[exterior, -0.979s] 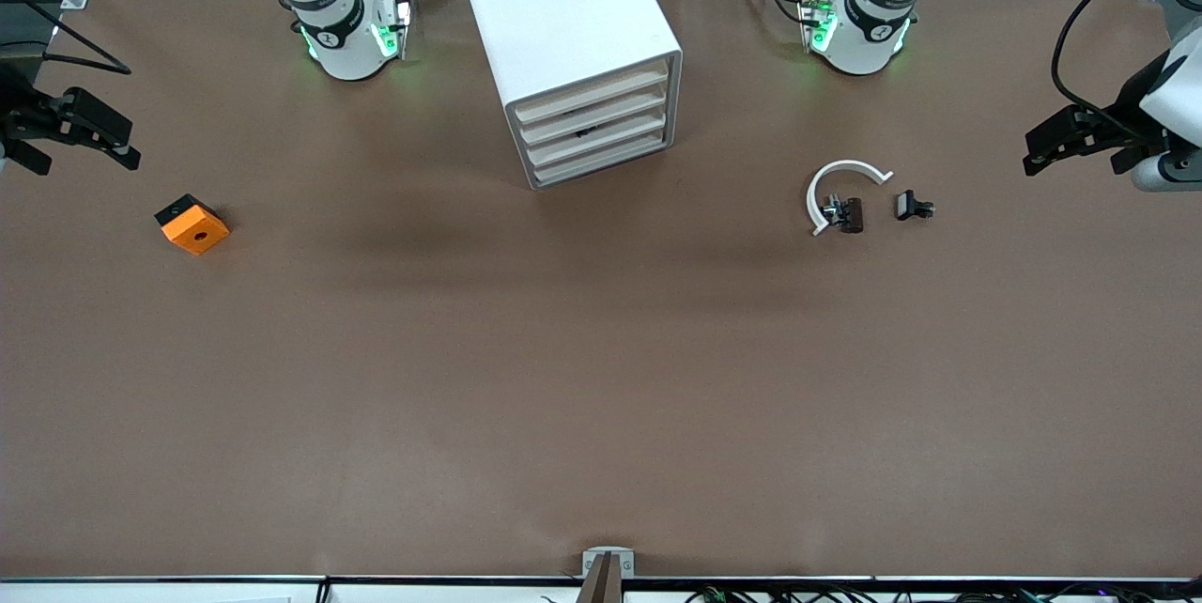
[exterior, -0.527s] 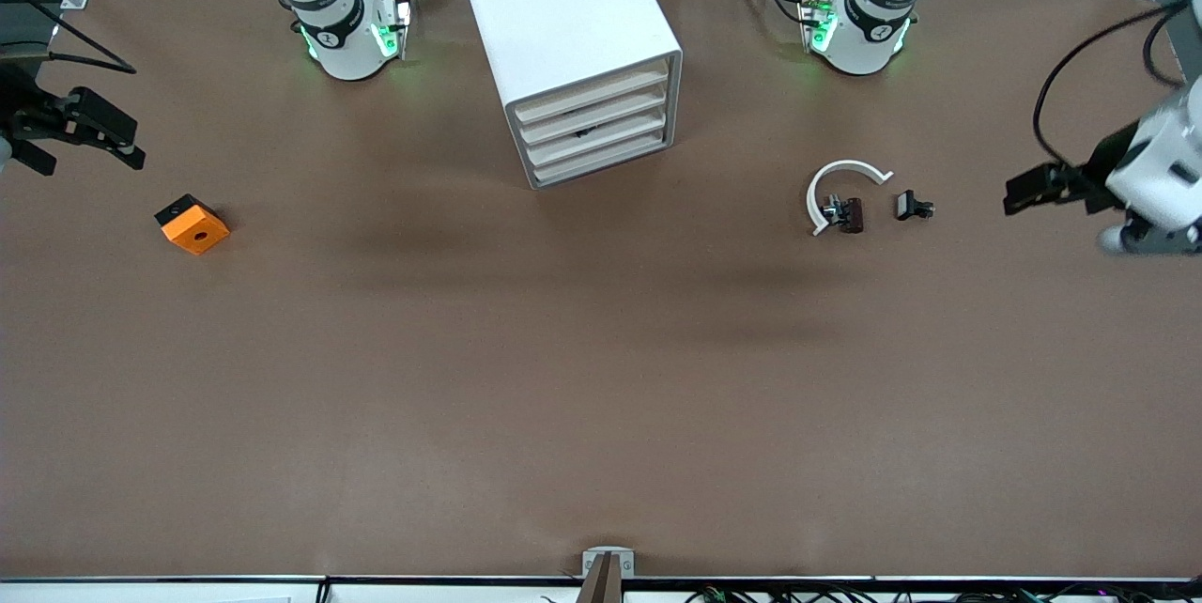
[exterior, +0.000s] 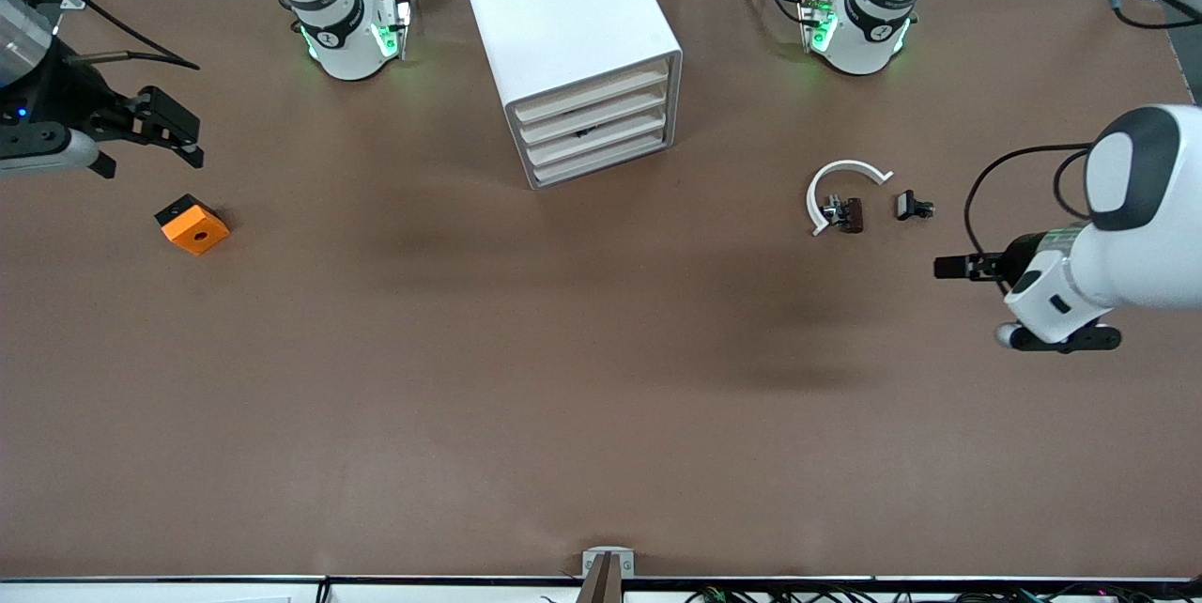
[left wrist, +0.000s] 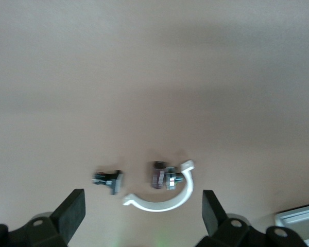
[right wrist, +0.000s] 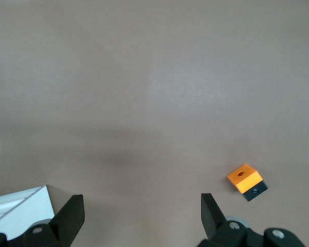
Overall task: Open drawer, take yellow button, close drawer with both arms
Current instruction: 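Move the left gripper toward the white cabinet's drawer handle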
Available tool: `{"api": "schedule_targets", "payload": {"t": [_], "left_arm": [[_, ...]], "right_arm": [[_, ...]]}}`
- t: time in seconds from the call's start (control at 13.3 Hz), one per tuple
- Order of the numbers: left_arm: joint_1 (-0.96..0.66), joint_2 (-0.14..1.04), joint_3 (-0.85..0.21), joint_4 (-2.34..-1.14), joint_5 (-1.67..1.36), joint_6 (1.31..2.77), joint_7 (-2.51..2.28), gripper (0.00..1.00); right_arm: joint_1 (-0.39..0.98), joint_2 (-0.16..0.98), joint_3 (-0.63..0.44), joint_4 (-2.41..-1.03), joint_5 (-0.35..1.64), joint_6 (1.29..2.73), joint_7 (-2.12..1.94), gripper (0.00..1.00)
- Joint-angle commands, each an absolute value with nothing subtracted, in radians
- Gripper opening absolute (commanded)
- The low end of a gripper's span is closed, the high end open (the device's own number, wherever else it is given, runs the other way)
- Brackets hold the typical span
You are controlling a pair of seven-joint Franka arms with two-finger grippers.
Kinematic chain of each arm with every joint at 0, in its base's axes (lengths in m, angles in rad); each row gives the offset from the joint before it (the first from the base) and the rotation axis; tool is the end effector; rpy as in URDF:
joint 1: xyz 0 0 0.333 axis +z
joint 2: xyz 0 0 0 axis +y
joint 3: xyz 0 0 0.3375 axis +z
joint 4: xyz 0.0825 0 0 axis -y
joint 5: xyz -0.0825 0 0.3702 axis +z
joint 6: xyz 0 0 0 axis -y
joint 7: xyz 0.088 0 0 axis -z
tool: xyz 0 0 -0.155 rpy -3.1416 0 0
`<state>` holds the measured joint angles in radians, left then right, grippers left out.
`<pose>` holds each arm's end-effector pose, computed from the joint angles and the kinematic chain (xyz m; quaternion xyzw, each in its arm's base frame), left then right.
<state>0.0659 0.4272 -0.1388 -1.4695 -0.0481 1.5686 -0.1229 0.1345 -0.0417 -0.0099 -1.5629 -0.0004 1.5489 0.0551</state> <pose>0.6239 -0.0418 0.3933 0.9850 0.0299 -0.1656 0.0370 0.5222 0.0652 0.6219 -0.9993 -0.0347 -0.0138 0.0012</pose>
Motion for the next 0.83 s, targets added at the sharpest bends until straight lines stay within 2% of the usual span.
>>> {"api": "schedule_targets", "payload": {"t": [0.0, 0.75], "left_arm": [[0.019, 0.477, -0.143, -1.450, -0.093, 1.563, -0.295, 1.00], [-0.314, 0.629, -0.141, -1.448, -0.233, 1.568, -1.156, 1.00]], "right_arm": [[0.185, -0.022, -0.015, -1.543, -0.006, 1.543, 0.208, 1.00], [0.323, 0.017, -0.015, -1.543, -0.005, 1.539, 0.549, 1.00]]}}
